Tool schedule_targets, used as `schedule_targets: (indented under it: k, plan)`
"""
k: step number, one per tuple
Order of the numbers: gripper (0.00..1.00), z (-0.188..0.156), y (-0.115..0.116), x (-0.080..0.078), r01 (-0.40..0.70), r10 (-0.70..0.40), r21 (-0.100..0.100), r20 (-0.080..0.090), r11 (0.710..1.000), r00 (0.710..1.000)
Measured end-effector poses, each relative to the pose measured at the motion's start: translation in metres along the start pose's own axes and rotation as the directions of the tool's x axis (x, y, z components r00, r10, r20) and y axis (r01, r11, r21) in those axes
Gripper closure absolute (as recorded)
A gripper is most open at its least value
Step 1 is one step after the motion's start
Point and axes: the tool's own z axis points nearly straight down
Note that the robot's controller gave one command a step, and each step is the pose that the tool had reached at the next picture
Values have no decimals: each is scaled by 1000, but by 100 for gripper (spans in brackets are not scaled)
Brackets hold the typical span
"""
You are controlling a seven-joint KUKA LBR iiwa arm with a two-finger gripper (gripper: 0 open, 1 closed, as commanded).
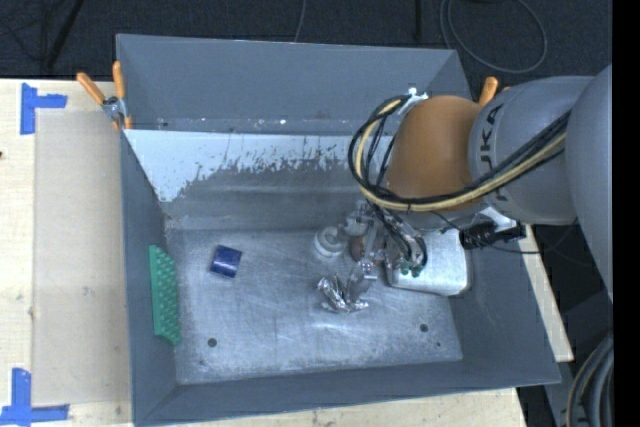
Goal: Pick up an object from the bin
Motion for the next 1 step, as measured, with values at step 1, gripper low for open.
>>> schedule_targets:
  k: [1]
  plan:
    - [0, 10, 9, 28, 34, -34, 1, 37, 999, 999]
